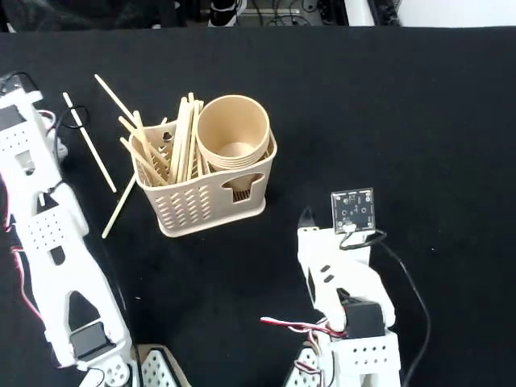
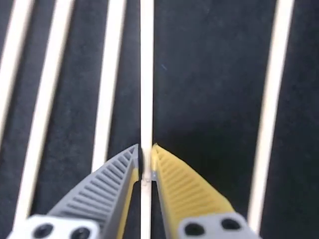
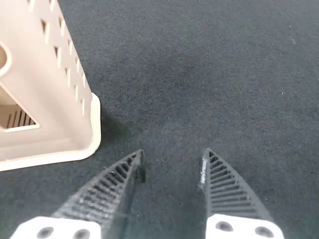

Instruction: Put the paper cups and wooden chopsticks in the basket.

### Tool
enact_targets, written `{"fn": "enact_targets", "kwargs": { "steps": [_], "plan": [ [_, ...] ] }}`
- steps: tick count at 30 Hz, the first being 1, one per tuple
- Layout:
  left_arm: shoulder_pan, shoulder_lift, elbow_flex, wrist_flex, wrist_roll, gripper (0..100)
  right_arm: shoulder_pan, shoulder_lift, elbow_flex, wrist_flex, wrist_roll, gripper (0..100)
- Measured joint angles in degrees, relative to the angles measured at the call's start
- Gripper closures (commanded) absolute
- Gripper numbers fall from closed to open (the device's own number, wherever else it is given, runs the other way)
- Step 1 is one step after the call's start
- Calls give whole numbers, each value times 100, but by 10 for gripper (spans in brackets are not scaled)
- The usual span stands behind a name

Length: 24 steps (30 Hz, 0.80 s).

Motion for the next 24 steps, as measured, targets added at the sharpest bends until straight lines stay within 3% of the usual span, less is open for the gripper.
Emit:
{"fn": "enact_targets", "kwargs": {
  "steps": [4,9,24],
  "plan": [
    [123,-97,-202,343,132,971,0,0,0,0,0,808],
    [114,-1240,264,387,167,971,0,0,0,0,0,808],
    [624,-7692,5574,105,369,970,0,0,0,0,0,832]
  ]
}}
